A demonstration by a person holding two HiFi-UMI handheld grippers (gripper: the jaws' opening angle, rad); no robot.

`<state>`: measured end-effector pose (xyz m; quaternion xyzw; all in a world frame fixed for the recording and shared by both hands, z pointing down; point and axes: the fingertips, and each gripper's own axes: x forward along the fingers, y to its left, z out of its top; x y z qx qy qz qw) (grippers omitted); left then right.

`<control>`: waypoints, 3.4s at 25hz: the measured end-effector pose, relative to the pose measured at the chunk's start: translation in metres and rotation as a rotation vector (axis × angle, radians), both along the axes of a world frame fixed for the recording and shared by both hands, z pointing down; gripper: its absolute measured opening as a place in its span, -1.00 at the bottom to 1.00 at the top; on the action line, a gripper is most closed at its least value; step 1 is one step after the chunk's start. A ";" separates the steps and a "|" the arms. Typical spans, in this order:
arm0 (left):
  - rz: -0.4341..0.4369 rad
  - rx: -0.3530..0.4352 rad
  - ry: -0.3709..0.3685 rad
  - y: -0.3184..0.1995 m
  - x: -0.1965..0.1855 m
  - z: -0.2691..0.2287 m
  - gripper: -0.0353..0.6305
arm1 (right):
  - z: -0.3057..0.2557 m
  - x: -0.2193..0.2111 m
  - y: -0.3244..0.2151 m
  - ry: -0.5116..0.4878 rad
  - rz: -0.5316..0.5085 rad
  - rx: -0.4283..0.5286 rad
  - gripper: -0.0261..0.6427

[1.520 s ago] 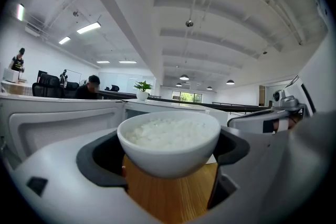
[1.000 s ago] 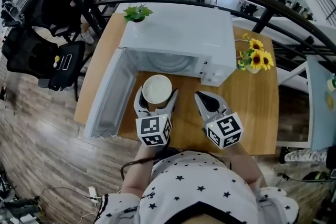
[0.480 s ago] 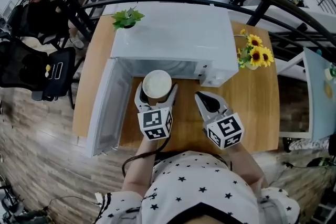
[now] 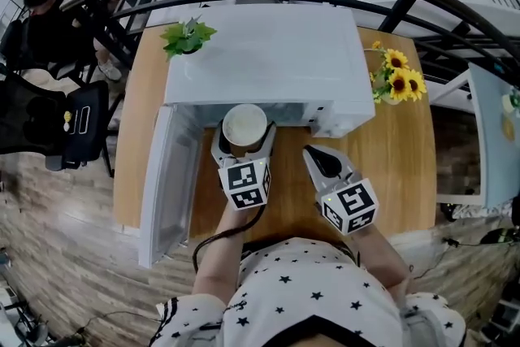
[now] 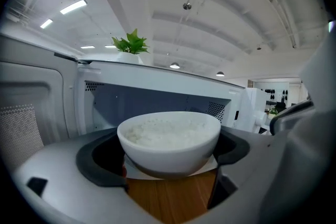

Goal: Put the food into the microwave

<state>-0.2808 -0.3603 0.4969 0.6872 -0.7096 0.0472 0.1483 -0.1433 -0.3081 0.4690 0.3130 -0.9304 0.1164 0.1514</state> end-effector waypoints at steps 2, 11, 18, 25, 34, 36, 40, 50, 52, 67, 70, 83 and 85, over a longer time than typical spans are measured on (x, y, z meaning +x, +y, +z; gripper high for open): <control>0.007 -0.005 -0.015 -0.007 -0.001 0.005 0.55 | 0.004 -0.002 -0.002 0.002 0.005 -0.009 -0.90; 0.019 -0.045 -0.051 -0.033 -0.006 0.027 0.55 | 0.021 -0.014 -0.005 0.013 0.007 -0.051 -0.90; 0.016 -0.079 -0.082 -0.054 -0.010 0.043 0.55 | 0.030 -0.013 -0.012 0.027 0.017 -0.071 -0.90; 0.011 -0.121 -0.111 -0.070 -0.014 0.061 0.55 | 0.037 -0.015 -0.018 0.037 0.017 -0.089 -0.90; 0.016 -0.164 -0.131 -0.086 -0.018 0.076 0.56 | 0.041 -0.016 -0.024 0.049 0.018 -0.096 -0.90; 0.021 -0.178 -0.135 -0.090 -0.017 0.080 0.55 | 0.042 -0.015 -0.024 0.052 0.021 -0.097 -0.90; 0.025 -0.200 -0.145 -0.093 -0.017 0.086 0.55 | 0.043 -0.016 -0.024 0.056 0.023 -0.098 -0.90; 0.007 -0.238 -0.213 -0.096 -0.019 0.095 0.55 | 0.040 -0.016 -0.023 0.059 0.026 -0.093 -0.90; 0.010 -0.250 -0.212 -0.097 -0.019 0.096 0.55 | 0.040 -0.016 -0.023 0.059 0.028 -0.092 -0.90; 0.033 -0.292 -0.194 -0.094 -0.017 0.097 0.55 | 0.035 -0.006 -0.007 0.030 0.030 -0.097 -0.90; 0.034 -0.304 -0.182 -0.088 -0.015 0.097 0.56 | 0.032 0.001 -0.003 0.026 0.034 -0.094 -0.90; -0.049 -0.298 -0.151 -0.026 0.000 0.084 0.55 | 0.019 0.025 0.037 0.011 -0.011 -0.069 -0.90; -0.061 -0.295 -0.144 -0.014 0.005 0.080 0.55 | 0.018 0.030 0.047 0.012 -0.021 -0.067 -0.90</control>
